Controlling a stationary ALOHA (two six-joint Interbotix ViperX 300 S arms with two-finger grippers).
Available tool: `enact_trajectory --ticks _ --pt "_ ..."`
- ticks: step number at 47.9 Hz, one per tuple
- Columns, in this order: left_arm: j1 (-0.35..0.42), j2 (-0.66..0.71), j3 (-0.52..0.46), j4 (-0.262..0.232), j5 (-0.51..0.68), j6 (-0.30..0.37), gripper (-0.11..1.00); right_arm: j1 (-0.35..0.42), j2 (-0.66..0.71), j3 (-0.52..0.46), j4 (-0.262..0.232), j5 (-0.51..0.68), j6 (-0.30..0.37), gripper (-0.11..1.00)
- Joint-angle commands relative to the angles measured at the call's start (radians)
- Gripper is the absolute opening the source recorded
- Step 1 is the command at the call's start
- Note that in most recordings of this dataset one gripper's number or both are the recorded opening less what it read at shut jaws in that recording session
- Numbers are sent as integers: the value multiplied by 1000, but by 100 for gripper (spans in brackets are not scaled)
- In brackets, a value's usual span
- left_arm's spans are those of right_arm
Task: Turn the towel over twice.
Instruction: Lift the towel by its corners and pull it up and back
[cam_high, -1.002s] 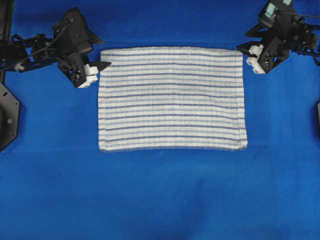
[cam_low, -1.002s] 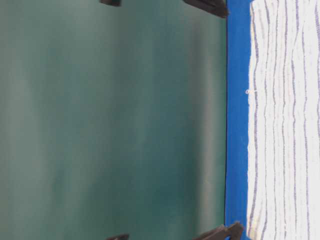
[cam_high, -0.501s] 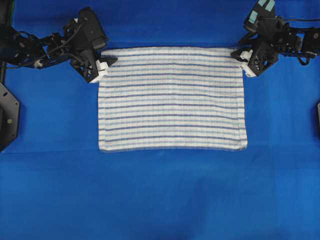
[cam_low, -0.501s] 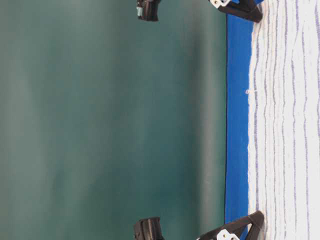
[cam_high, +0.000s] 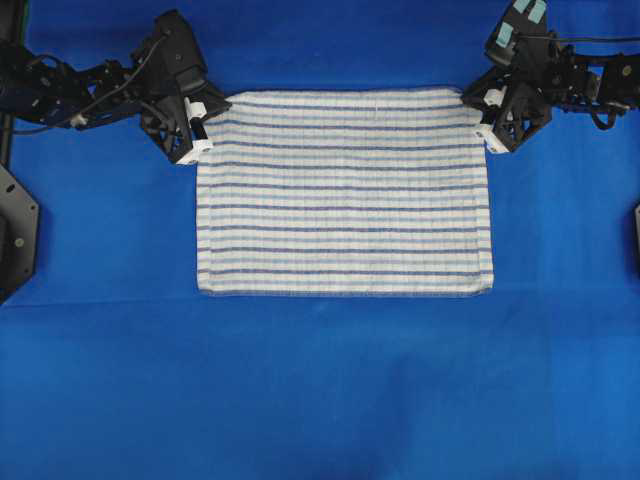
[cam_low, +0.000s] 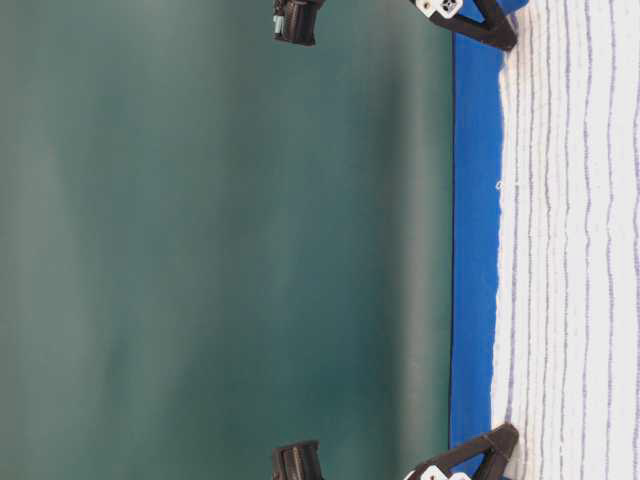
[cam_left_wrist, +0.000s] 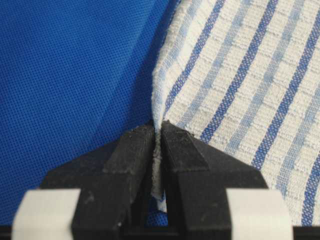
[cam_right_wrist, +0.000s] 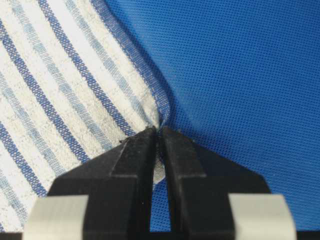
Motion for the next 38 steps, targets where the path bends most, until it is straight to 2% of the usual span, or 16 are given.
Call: enact_trajectory --ticks 1,16,28,33,38 --pt "11 -6 -9 -2 2 2 2 -5 -12 0 -3 2 -2 8" --pt "11 -37 -17 -2 11 0 2 -5 -43 0 3 9 6 7" --pt "34 -190 -52 -2 66 8 2 -34 -178 -38 -3 110 -2 8" --pt "66 -236 -74 -2 63 8 2 -64 -236 -64 -26 141 -5 8" --pt "94 -267 -103 -2 58 37 2 -92 -288 -95 -58 164 -5 8"
